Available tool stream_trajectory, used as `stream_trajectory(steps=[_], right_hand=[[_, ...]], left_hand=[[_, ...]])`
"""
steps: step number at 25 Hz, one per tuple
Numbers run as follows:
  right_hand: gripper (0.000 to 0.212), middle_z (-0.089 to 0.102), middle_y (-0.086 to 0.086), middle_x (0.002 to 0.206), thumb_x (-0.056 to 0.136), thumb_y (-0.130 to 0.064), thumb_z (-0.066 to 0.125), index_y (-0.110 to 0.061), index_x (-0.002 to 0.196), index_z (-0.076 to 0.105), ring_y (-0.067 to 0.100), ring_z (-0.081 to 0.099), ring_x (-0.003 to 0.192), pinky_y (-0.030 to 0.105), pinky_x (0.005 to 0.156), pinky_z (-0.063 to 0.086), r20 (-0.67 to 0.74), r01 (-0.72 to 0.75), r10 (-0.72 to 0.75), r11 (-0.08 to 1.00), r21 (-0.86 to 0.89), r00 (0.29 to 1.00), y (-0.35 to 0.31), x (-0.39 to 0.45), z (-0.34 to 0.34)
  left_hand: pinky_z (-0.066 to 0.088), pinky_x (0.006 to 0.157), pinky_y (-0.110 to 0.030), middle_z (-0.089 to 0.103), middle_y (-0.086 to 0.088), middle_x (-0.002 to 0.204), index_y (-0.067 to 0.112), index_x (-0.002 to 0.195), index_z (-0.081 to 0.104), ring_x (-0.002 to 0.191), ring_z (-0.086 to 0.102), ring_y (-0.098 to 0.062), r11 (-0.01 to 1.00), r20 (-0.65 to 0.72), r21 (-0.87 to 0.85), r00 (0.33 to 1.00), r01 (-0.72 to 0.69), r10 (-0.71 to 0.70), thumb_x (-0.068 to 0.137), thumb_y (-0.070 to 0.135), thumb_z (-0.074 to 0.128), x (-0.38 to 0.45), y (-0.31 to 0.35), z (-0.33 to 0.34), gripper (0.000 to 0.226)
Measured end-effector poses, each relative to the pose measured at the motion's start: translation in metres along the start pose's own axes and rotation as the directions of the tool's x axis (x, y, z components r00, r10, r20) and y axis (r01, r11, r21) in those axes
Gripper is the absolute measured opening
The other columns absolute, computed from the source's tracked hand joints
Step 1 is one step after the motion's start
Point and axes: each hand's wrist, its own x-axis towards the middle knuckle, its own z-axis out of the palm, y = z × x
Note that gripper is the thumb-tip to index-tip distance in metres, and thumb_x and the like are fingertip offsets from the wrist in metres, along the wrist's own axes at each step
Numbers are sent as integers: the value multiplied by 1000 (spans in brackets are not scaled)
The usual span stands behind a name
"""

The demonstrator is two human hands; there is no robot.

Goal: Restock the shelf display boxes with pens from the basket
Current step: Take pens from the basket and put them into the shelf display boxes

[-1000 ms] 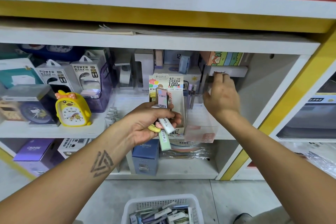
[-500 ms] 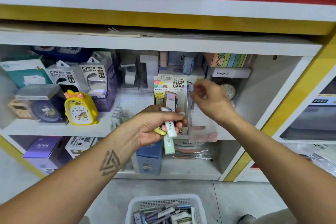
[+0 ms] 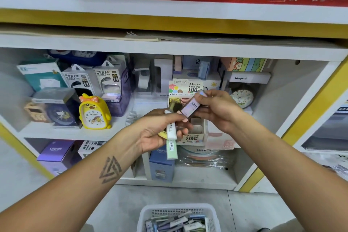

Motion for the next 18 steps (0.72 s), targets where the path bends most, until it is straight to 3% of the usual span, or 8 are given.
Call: stream_trajectory(steps=[2,5,8,10,12,14,16,18], right_hand=[[13,70,16,96,99,-3,58,-5,112,58,27,72,80,40,70,61,-13,26,-25,997,73,1000,-1,4,1],[35,71,17,101,96,-10,64,-14,129,54,26,66,84,45,78,56,38,100,-95,984,-151,995,2,1,10],[36,75,16,84,86,-21,78,-8,114,60,28,64,62,40,61,49,227,192,-115,914,-357,967,6,-9,22],[39,74,21,87,75,-30,83,-8,103,68,36,68,66,54,68,53,329,241,-106,883,-403,939,10,-15,29],[40,72,27,95,69,-34,83,-9,99,74,39,69,84,69,89,49,351,275,-128,871,-408,928,11,-17,32],[40,73,27,97,70,-29,83,-5,100,72,31,69,83,56,92,55,336,246,-114,892,-381,935,7,-15,27],[37,72,22,93,72,-20,85,-6,103,70,23,67,68,36,65,59,357,155,-12,913,-377,934,0,-12,13],[36,71,15,89,75,-8,82,-6,107,67,22,67,66,28,55,55,395,95,70,919,-383,916,-4,-13,0]], left_hand=[[47,43,-21,70,-27,92,-1,105,66,53,59,-18,1000,4,-12,1000,20,-20,90,4,65,-5,2,-6,16],[41,37,-20,69,-29,88,3,94,62,44,53,-15,999,-129,-11,991,-32,30,87,1,69,-11,5,-15,10],[39,36,-19,68,-22,78,2,100,59,42,52,-14,985,-253,-60,957,-160,140,85,0,71,-13,12,-23,20],[38,36,-19,66,-13,70,1,108,58,41,51,-13,976,-272,-57,944,-210,187,83,-1,71,-15,15,-23,28],[35,35,-17,61,-8,62,4,105,57,39,48,-12,974,-289,7,933,-224,217,82,-8,69,-15,15,-21,29],[34,35,-17,59,-9,63,7,99,57,38,47,-12,969,-331,36,912,-244,242,81,-12,69,-15,16,-21,29],[35,36,-17,61,-13,70,8,97,57,39,47,-12,960,-396,6,881,-281,260,82,-12,68,-14,17,-25,27],[36,36,-17,62,-15,76,8,97,56,39,48,-12,952,-441,-34,859,-304,259,83,-12,67,-12,18,-29,27]])
